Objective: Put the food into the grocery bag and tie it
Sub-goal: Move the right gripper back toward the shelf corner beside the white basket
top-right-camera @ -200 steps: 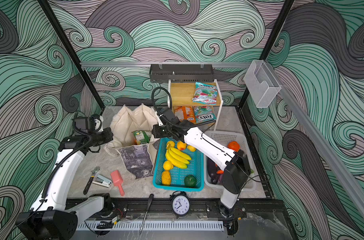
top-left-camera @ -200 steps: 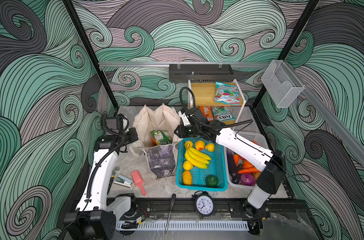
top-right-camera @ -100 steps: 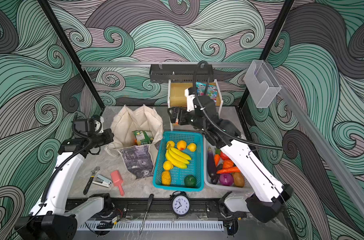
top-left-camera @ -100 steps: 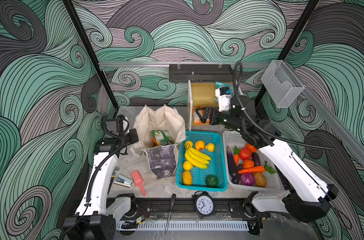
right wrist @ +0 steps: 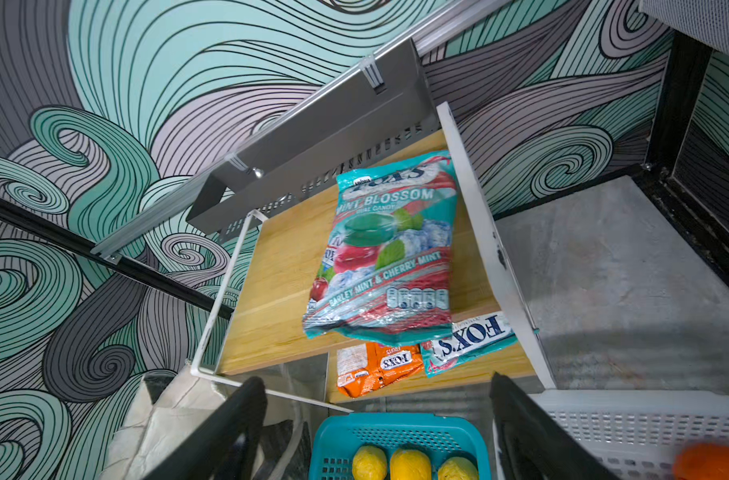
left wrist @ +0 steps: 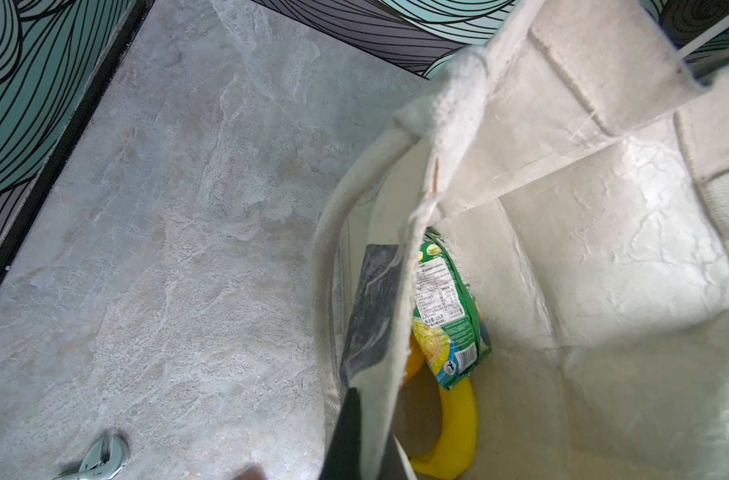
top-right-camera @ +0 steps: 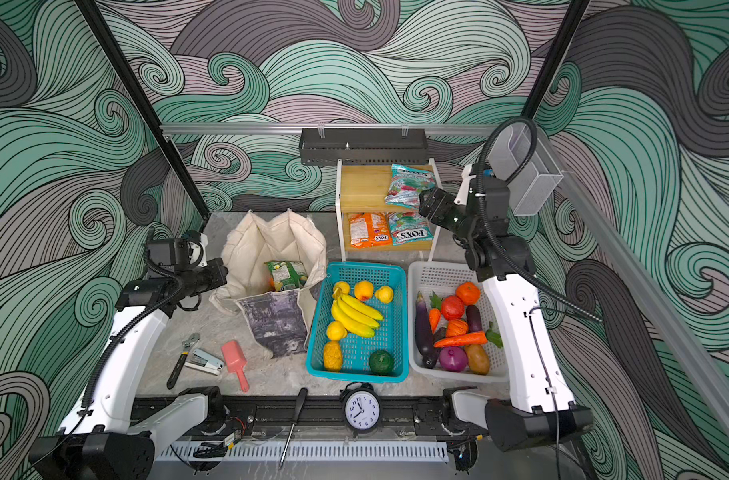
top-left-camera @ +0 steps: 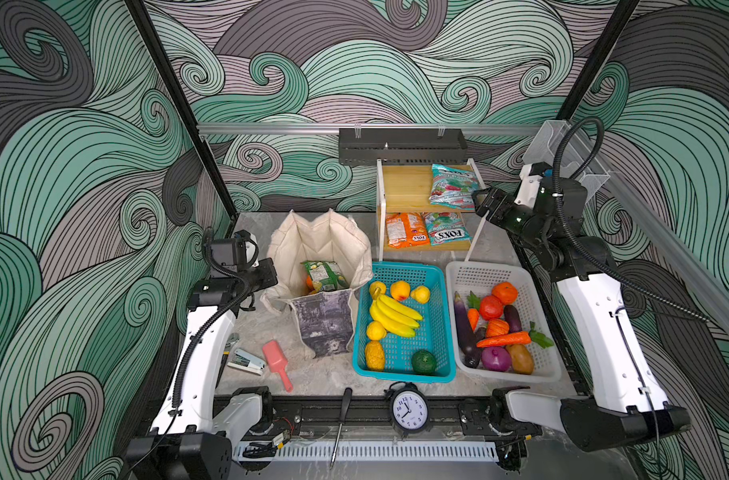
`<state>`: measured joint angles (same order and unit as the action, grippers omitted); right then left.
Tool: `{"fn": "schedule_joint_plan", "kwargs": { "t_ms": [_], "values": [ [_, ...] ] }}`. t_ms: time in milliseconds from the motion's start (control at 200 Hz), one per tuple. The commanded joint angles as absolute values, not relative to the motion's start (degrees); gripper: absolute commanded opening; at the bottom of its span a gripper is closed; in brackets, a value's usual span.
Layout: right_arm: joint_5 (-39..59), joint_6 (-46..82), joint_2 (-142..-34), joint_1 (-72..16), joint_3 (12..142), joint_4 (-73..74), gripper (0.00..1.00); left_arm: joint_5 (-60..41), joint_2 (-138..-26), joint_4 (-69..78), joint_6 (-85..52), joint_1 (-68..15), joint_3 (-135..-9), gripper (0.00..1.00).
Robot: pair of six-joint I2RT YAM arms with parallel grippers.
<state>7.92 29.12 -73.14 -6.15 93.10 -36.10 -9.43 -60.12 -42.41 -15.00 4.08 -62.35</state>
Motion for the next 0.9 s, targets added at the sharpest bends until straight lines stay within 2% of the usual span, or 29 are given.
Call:
{"fn": "schedule_joint_plan", "kwargs": {
  "t_ms": [0,190,385,545,645,896],
  "values": [
    [16.39,33.14,-73.69,-4.50,90.47,-33.20,0.72,-10.64,-59.16,-41.49,-14.50,4.31,-61.96,0.00],
    [17.74,35.39,-75.99,-3.66,88.90,-29.85,0.60,-10.80,-58.90,-41.36,-14.50,4.31,-61.83,0.00],
    [15.56,35.85,-76.44,-2.69,87.53,-27.42,0.53,-11.71,-58.89,-41.37,-14.41,4.28,-61.79,0.00],
    [17.92,37.27,-77.52,-0.81,86.40,-25.53,0.51,-12.10,-58.80,-41.37,-14.32,4.22,-61.79,0.00],
    [19.20,37.71,-78.10,-0.51,86.51,-24.63,0.44,-12.14,-58.80,-41.14,-14.32,4.22,-61.68,0.00],
    [18.82,38.17,-78.77,-0.58,86.04,-23.48,0.42,-11.95,-58.70,-41.24,-14.30,4.21,-61.70,0.00]
  ]
}}
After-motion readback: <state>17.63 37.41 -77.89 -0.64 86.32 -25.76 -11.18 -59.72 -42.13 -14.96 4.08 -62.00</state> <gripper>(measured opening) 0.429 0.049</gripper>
